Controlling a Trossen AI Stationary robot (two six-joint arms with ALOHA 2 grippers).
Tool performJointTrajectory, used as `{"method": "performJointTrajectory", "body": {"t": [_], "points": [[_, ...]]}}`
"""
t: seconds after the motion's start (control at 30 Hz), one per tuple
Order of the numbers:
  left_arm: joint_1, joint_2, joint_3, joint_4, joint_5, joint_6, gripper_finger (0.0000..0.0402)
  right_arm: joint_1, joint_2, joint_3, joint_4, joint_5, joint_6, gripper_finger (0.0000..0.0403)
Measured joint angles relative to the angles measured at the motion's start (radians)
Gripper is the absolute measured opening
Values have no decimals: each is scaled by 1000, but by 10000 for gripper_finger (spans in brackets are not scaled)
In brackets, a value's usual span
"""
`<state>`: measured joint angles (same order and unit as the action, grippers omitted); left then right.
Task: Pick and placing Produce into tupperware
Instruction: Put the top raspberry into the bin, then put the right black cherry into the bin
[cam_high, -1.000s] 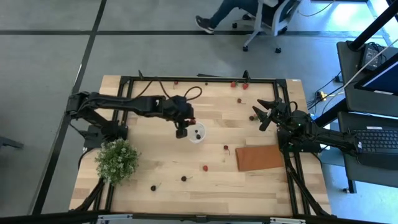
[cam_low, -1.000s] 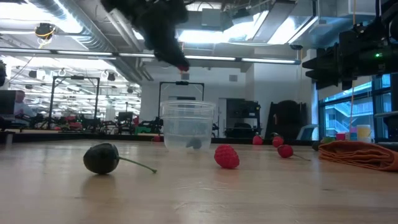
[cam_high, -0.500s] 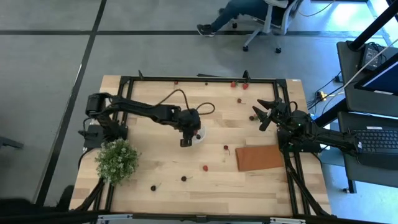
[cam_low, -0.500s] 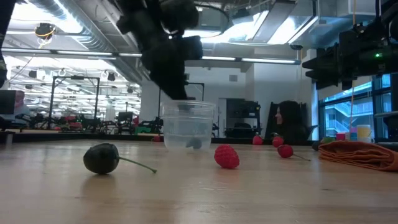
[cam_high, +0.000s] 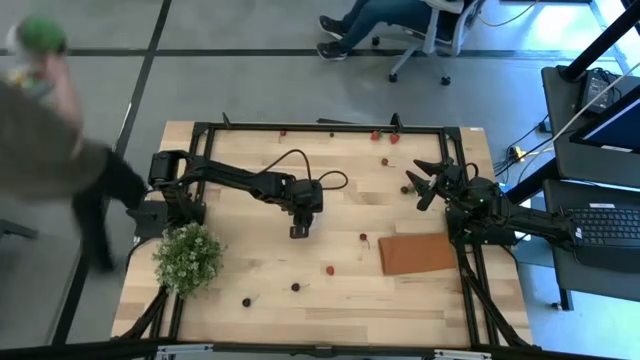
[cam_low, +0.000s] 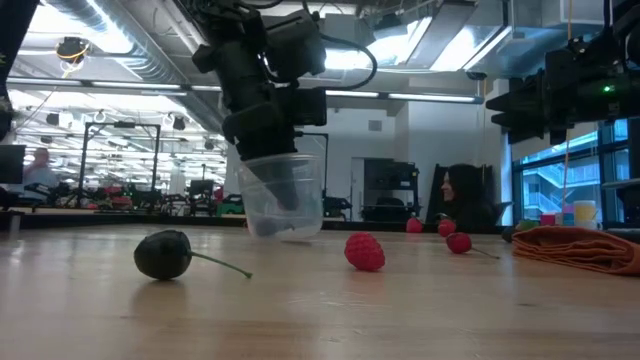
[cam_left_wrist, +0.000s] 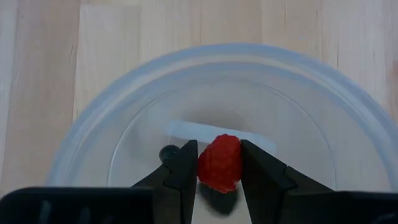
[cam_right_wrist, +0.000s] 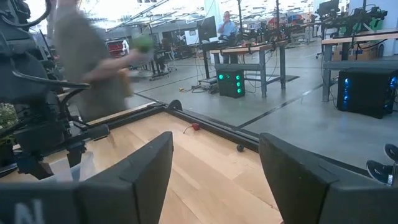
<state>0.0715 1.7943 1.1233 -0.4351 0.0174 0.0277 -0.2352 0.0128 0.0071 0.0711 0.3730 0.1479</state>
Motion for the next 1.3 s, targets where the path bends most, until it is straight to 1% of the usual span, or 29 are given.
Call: {"method": "performJointTrajectory", "body": {"t": [0.57,0.63,0.83,0.93,1.07,1.3], "points": [[-3,-1,0,1,0,8,100,0,0,0,0,0,0,240],[-3,-1,0,1,0,8,107,0,0,0,0,0,0,240],[-3,-2,0,1,0,0,158,0,0,0,0,0,0,240],[-3,-2,1,3,0,-4,176,0,0,0,0,0,0,240],[-3,-3,22,-23,0,-26,183,0,0,0,0,0,0,240],[-2,-2,144,-95,0,-19,184,0,0,0,0,0,1,240]]}}
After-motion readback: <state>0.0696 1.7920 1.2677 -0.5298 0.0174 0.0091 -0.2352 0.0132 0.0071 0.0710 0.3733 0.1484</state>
